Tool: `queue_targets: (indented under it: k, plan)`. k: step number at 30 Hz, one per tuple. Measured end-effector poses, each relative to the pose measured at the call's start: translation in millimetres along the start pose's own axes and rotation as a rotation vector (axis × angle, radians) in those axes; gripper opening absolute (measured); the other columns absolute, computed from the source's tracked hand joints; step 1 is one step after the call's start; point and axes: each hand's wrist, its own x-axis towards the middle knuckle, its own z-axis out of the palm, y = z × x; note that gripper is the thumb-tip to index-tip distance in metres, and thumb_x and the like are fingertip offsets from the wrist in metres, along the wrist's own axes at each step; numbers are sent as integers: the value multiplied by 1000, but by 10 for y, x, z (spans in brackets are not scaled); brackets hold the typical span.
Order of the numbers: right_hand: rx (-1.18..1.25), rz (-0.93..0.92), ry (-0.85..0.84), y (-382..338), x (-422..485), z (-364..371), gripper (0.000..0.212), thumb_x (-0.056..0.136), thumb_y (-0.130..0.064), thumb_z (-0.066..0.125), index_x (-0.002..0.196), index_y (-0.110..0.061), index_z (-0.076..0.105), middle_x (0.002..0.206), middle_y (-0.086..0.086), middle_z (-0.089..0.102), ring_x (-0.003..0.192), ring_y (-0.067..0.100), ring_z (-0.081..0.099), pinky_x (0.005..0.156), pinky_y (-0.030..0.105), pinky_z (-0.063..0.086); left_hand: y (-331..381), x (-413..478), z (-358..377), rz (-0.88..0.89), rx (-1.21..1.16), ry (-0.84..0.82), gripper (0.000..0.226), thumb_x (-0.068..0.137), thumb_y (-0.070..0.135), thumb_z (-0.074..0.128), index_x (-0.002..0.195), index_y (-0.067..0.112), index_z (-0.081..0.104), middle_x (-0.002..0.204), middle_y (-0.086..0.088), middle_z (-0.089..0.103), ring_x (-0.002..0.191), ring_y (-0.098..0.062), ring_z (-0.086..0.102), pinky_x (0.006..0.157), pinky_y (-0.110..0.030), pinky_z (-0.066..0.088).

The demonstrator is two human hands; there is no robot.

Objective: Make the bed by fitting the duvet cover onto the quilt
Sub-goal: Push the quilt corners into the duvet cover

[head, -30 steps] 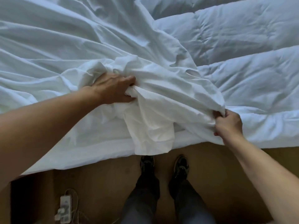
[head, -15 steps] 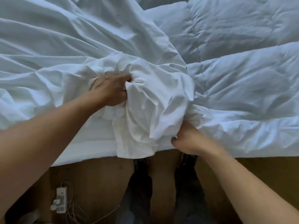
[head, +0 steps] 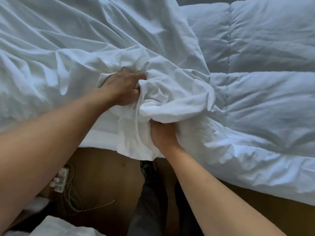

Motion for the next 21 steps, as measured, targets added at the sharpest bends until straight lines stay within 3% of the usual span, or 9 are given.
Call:
queue_targets:
  k: [1, 3, 7, 11, 13, 16, 18, 20, 21]
  plan:
    - [251, 22, 101, -89, 5, -27, 44, 100, -32, 44, 137, -10, 49, 139, 4, 51, 132, 24, 45, 114, 23, 29, -10, -12, -2, -2, -6, 10, 23, 93, 30, 48, 114, 34, 55, 122, -22, 54, 107, -43, 57, 76, -38, 36]
    - [505, 93, 169, -234, 24, -104, 41, 97, -32, 49, 134, -14, 54, 135, 5, 57, 126, 21, 52, 113, 42, 38, -25, -26, 1, -12, -12, 5, 24, 95, 30, 47, 116, 34, 56, 127, -22, 51, 108, -44, 57, 78, -37, 34]
    - [618, 232, -116, -287, 57, -167, 33, 89, -47, 63, 116, -29, 68, 114, -2, 72, 110, 18, 66, 102, 50, 50, -38, -37, -5, -11, -22, -29, 16, 94, 34, 51, 110, 35, 55, 126, -17, 54, 110, -42, 56, 79, -37, 34]
    - [465, 228, -270, -170, -8, -109, 38, 88, -52, 68, 120, -33, 67, 114, -15, 72, 111, 8, 65, 103, 44, 51, -24, -61, -22, -18, -39, -44, 12, 90, 34, 52, 95, 44, 47, 122, -13, 53, 103, -36, 54, 79, -37, 35]
    - [454, 252, -277, -125, -8, -124, 41, 87, -50, 70, 122, -31, 65, 117, -13, 70, 111, 9, 64, 102, 41, 50, -22, -53, -4, -20, -35, -28, 15, 90, 32, 51, 103, 40, 51, 126, -14, 55, 110, -39, 55, 80, -38, 37]
    - [396, 153, -251, -111, -7, -145, 33, 94, -46, 63, 125, -35, 61, 124, -23, 63, 108, -12, 56, 93, 12, 44, -36, -29, -8, -21, -17, -21, 23, 91, 30, 50, 113, 35, 55, 129, -14, 57, 113, -40, 56, 85, -40, 41]
    - [354, 64, -250, -103, -65, -200, 31, 99, -46, 54, 130, -40, 58, 127, -30, 58, 114, -14, 50, 92, 0, 37, -29, 0, -26, -18, -8, -13, 25, 92, 31, 49, 115, 35, 57, 130, -15, 58, 113, -41, 57, 85, -41, 43]
    - [304, 49, -250, -58, -158, -254, 15, 97, -53, 51, 105, -51, 64, 107, -38, 62, 105, -18, 54, 88, 0, 38, -29, 22, -48, -2, 34, 19, 26, 91, 33, 50, 116, 32, 57, 126, -17, 60, 109, -42, 58, 81, -40, 40]
    - [262, 32, -217, -22, -212, -272, 20, 95, -58, 48, 90, -51, 65, 94, -36, 66, 96, -17, 58, 84, 5, 42, -29, 21, -66, 14, 62, 50, 27, 90, 35, 52, 116, 30, 58, 121, -19, 63, 106, -43, 59, 79, -40, 39]
